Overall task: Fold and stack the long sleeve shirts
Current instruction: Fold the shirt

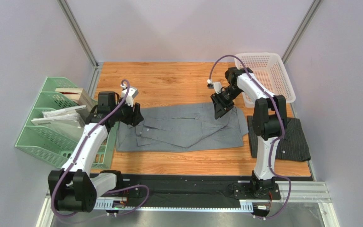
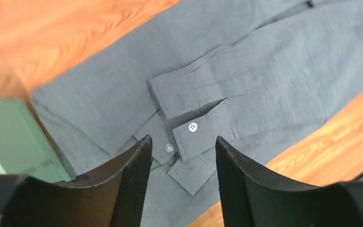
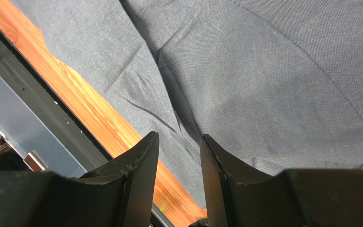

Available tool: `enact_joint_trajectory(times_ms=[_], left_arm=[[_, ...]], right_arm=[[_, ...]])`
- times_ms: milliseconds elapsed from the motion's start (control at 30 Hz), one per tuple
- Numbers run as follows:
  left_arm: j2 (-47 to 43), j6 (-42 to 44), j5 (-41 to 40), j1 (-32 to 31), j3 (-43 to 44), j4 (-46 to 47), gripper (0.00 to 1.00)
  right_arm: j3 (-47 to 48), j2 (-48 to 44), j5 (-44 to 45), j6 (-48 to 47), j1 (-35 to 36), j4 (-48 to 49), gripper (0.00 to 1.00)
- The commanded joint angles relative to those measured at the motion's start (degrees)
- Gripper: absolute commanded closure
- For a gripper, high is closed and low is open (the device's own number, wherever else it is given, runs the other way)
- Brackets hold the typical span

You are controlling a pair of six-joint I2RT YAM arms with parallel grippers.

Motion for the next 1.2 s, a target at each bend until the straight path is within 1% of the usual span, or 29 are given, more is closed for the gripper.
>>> enact_joint_trajectory(times_ms=[0, 33, 67, 100, 167, 267, 333, 400, 467, 533, 600, 700, 733, 900, 1000, 1167], left_arm=[[4.64, 8.82, 8.83, -0.85, 7.12, -7.46, 0.37], [9.35, 9.34, 8.22, -1.55, 10.61, -8.42, 0.39], [11.66, 9.96, 7.69, -3.3, 12.56, -10.96, 0.43], [13.69, 10.4, 7.25, -4.1, 14.15, -11.77, 0.44], [18.09, 11.45, 5.94, -6.47, 16.97, -13.35, 0.46], [23.54, 13.04, 2.95, -9.19, 19.96, -16.68, 0.46], [28.35, 11.91, -0.12, -9.56, 22.51, -18.8, 0.46], [31.36, 9.8, -0.4, -9.04, 24.26, -20.91, 0.46], [31.72, 9.79, 3.11, -8.94, 24.8, -21.7, 0.45], [31.46, 10.23, 3.47, -9.82, 24.89, -20.75, 0.45], [32.51, 10.66, 2.25, -10.35, 25.67, -20.3, 0.44], [38.82, 10.58, -2.06, -10.26, 28.65, -21.44, 0.45], [39.54, 10.75, -3.37, -10.26, 29.28, -21.01, 0.45], [40.86, 11.02, -6.89, -10.17, 30.51, -18.19, 0.43], [42.88, 11.28, -9.53, -10.09, 31.56, -18.8, 0.4], [43.85, 11.19, -8.22, -9.38, 31.22, -18.37, 0.37]], right_arm=[[1.42, -1.22, 0.02, -2.26, 0.07, -1.5, 0.58], [1.51, -1.14, 0.19, -2.35, 0.07, -1.67, 0.59], [1.68, -1.05, 0.19, -2.52, 0.16, -2.02, 0.61], [1.86, -0.87, 0.19, -2.7, 0.33, -2.29, 0.62], [1.33, -1.4, 0.28, -3.14, 0.51, -3.43, 0.64], [-2.79, -2.98, 1.42, -2.96, 1.83, -2.74, 0.66], [-6.39, -3.51, 5.1, -1.91, 3.67, 0.76, 0.66], [-6.84, -2.72, 9.48, -0.95, 5.16, 3.58, 0.68], [-5.27, -0.19, 10.91, 0.11, 5.61, 3.69, 0.69], [-3.34, 1.14, 11.79, 0.99, 5.7, 3.25, 0.69], [-2.98, 2.55, 13.45, 0.9, 5.7, 3.33, 0.69], [-2.54, 3.96, 15.04, 0.55, 5.7, 3.25, 0.69], [-2.54, 4.05, 15.04, 0.38, 5.7, 3.25, 0.69], [-2.19, 3.26, 13.64, 0.29, 5.7, 2.63, 0.7], [-1.14, 2.56, 11.98, 0.29, 5.79, 1.06, 0.7], [1.06, 1.07, 9.07, -0.41, 5.61, -1.32, 0.67]])
